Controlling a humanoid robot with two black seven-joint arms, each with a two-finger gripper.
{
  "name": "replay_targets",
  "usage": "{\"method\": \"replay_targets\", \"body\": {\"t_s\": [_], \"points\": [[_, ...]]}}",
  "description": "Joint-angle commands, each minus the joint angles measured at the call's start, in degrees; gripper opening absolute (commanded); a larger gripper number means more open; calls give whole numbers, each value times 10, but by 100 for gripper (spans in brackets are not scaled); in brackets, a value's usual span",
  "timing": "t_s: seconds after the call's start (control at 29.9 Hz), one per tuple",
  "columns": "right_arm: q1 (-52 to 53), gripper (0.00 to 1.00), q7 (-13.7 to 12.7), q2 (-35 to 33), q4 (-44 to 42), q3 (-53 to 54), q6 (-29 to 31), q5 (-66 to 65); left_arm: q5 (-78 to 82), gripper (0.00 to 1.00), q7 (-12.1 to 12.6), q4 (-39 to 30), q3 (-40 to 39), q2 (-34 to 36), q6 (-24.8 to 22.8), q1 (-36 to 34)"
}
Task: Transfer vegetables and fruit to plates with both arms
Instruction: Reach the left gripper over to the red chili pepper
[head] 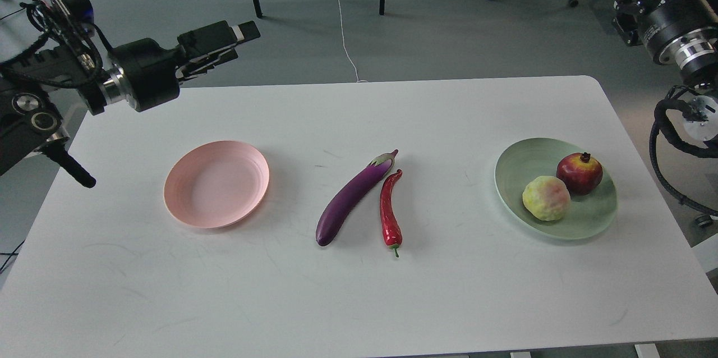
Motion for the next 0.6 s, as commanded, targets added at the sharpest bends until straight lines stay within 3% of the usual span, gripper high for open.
{"method": "replay_targets", "body": {"t_s": [0.0,0.23,0.37,0.44,0.57], "points": [[-43,98,0,-4,-3,36,39,114,142,98,4,-11,46,-12,3,-27],[-143,98,0,-4,-1,116,83,156,365,98,1,-11,162,-64,-7,-69],[-205,98,0,-4,-1,163,118,156,409,97,24,-5,235,-102,-9,-84],[-220,98,0,-5,-1,170,134,156,416,98,69,0,251,-133,-9,-81],[-226,98,0,-19,-1,171,151,156,405,97,207,13,252,-189,-7,-62]]}}
